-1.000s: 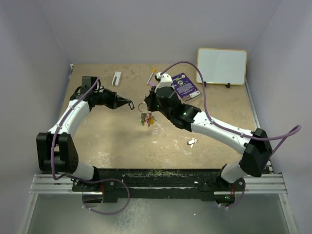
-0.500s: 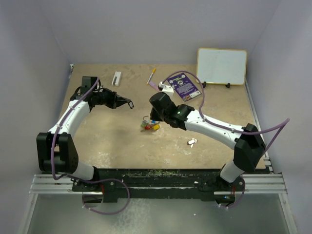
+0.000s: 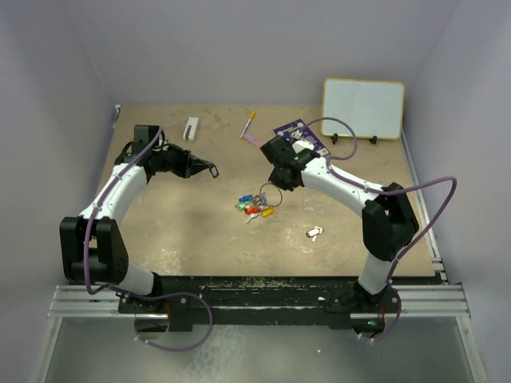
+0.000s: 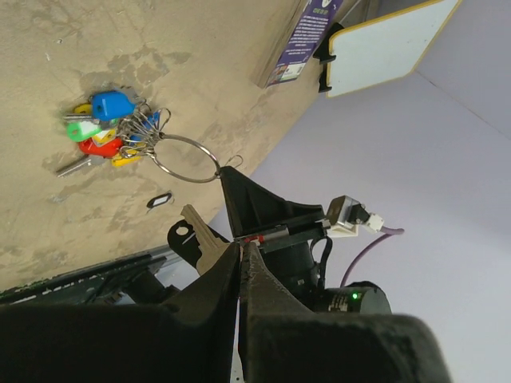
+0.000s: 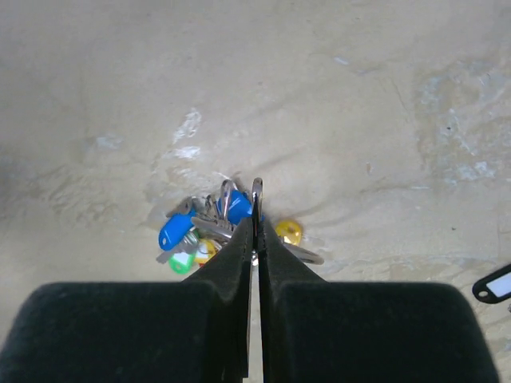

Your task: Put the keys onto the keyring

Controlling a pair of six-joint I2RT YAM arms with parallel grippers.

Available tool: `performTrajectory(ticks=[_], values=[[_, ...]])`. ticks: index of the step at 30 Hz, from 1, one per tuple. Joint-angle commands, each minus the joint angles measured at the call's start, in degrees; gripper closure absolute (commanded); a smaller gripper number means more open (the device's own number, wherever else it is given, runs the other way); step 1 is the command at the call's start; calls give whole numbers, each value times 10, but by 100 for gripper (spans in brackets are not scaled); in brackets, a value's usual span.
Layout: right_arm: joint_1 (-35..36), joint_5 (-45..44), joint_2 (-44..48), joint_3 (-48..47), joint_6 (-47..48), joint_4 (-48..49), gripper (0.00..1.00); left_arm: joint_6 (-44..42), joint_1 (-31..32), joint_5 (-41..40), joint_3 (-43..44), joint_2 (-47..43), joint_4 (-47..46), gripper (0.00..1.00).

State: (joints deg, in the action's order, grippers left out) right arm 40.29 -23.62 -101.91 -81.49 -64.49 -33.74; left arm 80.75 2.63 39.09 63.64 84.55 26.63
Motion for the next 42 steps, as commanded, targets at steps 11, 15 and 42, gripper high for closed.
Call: performTrajectory(ticks=[11, 15, 42], values=[[-58, -36, 51, 91, -180, -126, 88, 8, -6, -10, -2, -11, -7, 96], [-67, -48, 85, 118, -191, -160, 21, 9, -6, -10, -11, -12, -9, 96], [-7, 258, 10, 22, 521, 48, 70, -51, -7, -49, -23, -4, -37, 96]])
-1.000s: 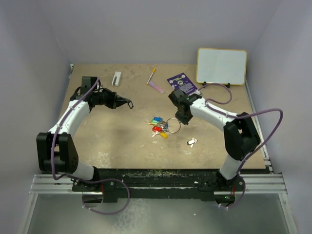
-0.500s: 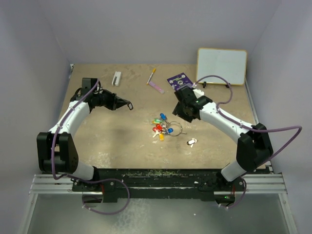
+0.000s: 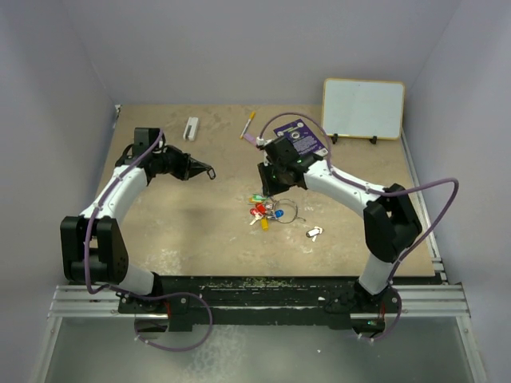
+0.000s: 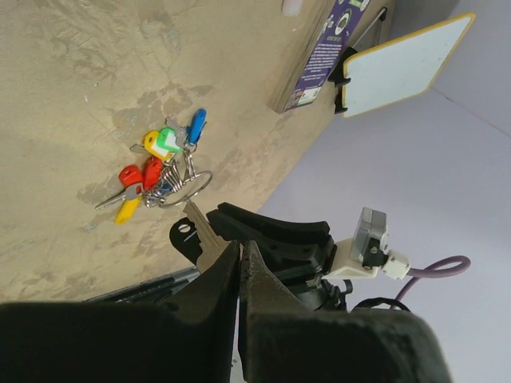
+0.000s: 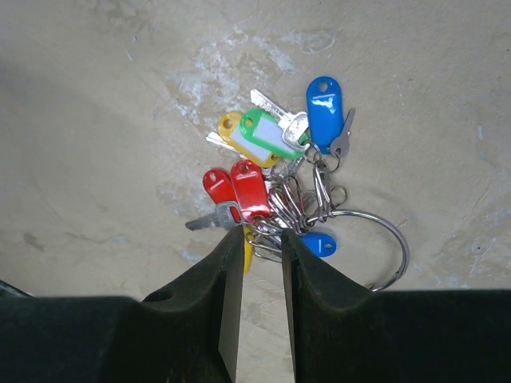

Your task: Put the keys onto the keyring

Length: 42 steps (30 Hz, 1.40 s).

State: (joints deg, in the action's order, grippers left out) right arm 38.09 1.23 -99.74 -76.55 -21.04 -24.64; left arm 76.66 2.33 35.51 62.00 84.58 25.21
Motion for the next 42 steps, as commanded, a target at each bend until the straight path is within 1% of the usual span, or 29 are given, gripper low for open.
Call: performTrajectory(ticks=[1, 4, 7, 15, 20, 22, 25, 29, 32, 34, 37, 42], values=[[19, 5, -16, -28, 93, -45, 69, -11, -4, -14, -8, -5, -23, 96], [22, -5, -28, -25, 102, -48, 68, -13, -4, -15, -11, -6, -24, 96], [22, -10, -41, -27, 110, -48, 70, -13, -4, -15, -12, -5, -26, 96], [22, -1, -82, -43, 125, -49, 70, -10, -4, -16, -23, -8, -33, 96], [22, -1, -93, -33, 124, -48, 74, -8, -4, -17, -31, -14, -35, 96], [22, 5, -98, -31, 104, -54, 76, -6, -4, -17, -34, -15, -37, 96], [21, -22, -108, -34, 77, -53, 77, -6, -5, -18, -35, -16, -39, 96], [7, -89, -132, -56, 18, -73, 78, -6, -6, -17, -35, -17, -39, 96], [-17, -139, -140, -65, -34, -90, 77, -6, -6, -18, -36, -19, -37, 96], [-38, -158, -133, -67, -72, -97, 76, -7, -6, -18, -37, -20, -38, 96], [-61, -180, -109, -64, -116, -98, 71, -6, -7, -18, -39, -21, -40, 96], [-85, -182, -65, -63, -166, -100, 63, -4, -6, -20, -44, -24, -46, 96]])
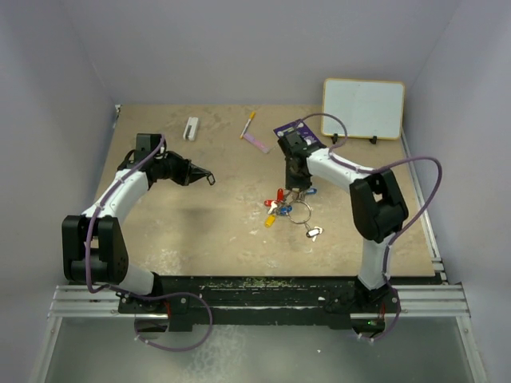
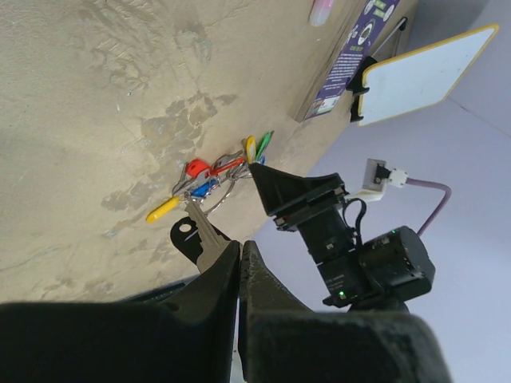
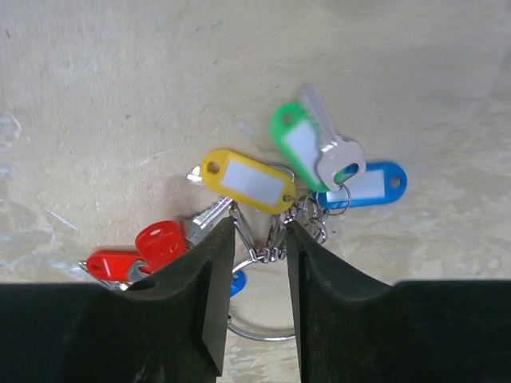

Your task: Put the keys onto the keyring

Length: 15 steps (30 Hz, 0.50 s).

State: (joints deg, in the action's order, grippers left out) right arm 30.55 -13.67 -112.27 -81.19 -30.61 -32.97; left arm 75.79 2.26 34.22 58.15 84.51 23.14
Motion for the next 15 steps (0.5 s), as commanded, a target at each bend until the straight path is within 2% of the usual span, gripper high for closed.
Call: performTrajectory(ticks=[1, 6, 12, 15], values=[[-9, -30, 67, -17, -75, -15, 62, 6, -6, -8, -6, -24, -26, 96], [-8, 3, 96, -1, -42, 28, 63, 5, -6, -9, -12, -24, -28, 96], [-5, 37, 90, 23, -6, 43, 76, 3, -6, -11, -10, -20, -32, 96], [-5, 38, 90, 37, -2, 41, 79, 2, -6, -11, -8, -20, -30, 96]])
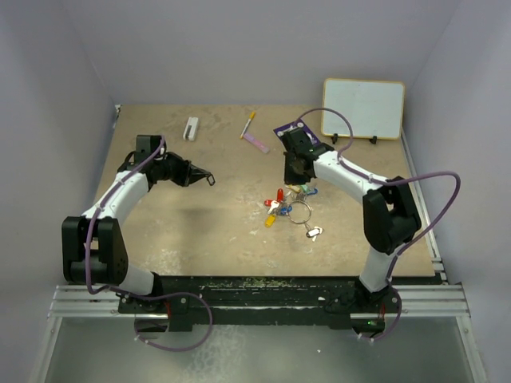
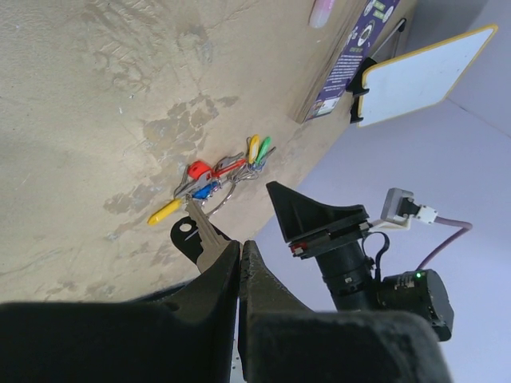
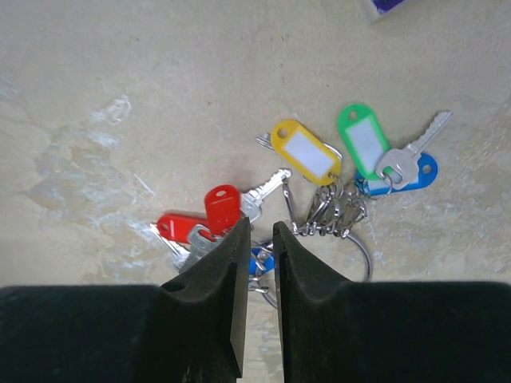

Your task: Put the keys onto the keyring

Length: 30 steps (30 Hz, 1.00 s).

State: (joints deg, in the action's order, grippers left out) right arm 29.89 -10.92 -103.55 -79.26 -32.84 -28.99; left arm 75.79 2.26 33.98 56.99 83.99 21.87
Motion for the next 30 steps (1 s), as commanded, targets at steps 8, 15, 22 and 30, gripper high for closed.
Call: performTrajectory(ticks=[8, 15, 22, 30], values=[[1, 33, -21, 37, 53, 36, 80, 2, -6, -8, 7, -11, -16, 96], [1, 28, -50, 36, 67, 50, 80, 1, -6, -8, 9, -8, -16, 96], [1, 2, -43, 36, 71, 47, 79, 4, -6, -6, 8, -9, -17, 96], [0, 0, -25, 33, 63, 37, 79, 5, -6, -4, 7, -9, -18, 96]])
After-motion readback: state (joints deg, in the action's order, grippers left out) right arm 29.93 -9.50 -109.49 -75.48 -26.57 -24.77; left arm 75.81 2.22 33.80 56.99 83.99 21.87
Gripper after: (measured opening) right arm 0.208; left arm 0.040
